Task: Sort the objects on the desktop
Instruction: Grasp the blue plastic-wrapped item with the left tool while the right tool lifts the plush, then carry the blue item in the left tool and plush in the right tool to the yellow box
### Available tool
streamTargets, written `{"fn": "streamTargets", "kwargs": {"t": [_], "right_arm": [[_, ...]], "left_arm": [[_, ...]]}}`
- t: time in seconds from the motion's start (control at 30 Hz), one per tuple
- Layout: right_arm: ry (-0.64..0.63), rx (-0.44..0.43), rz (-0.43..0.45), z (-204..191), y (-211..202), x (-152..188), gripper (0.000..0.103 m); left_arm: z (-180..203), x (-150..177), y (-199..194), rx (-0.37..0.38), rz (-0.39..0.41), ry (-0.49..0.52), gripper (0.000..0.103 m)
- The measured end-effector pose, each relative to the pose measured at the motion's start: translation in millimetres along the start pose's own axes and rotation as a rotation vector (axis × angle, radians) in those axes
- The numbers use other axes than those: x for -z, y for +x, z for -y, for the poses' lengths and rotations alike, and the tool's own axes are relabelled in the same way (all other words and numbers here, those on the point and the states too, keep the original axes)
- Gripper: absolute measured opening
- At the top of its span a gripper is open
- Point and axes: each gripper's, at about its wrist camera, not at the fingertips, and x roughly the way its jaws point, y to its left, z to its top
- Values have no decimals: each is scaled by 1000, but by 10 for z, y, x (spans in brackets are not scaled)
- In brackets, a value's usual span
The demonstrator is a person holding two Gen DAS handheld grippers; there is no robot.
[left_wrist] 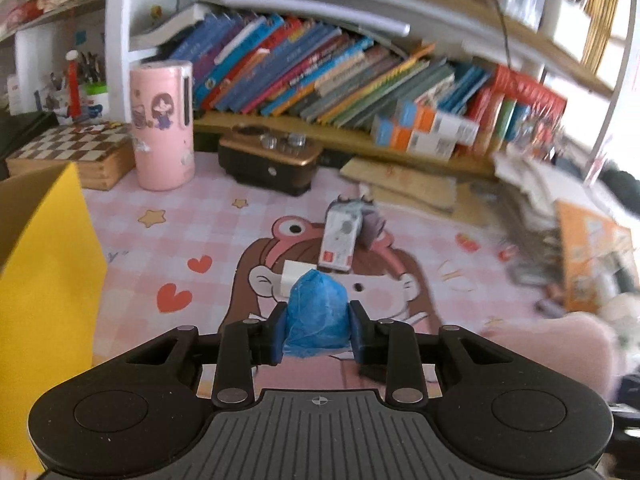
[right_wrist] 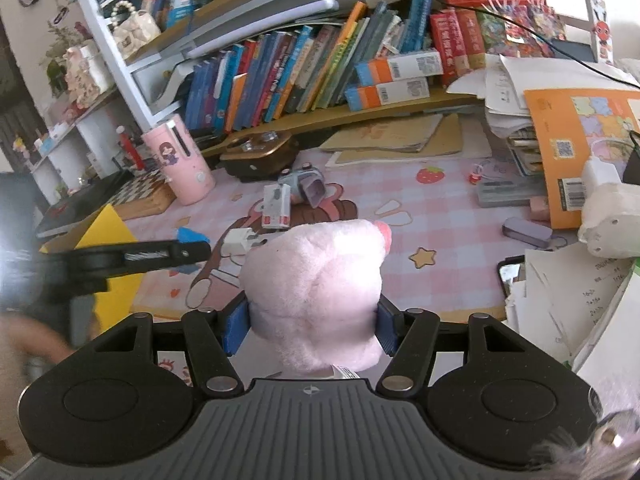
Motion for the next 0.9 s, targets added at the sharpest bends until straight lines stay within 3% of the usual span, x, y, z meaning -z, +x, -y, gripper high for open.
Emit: {"fn": "streamTargets", "kwargs": {"t": [0.27,0.63,0.9], "right_arm": [[-70,-32,-6,-240,-141,64,59],[-80,-16,-83,-479,-331,247,59],[-138,-31,-79,-901,-437,380,59]], "left_arm": [[-23,169,-650,69,23,-56,29],[-303,444,-1308,79,57,-132,29],[-523,715,-1625,96,66,-171,29]]}}
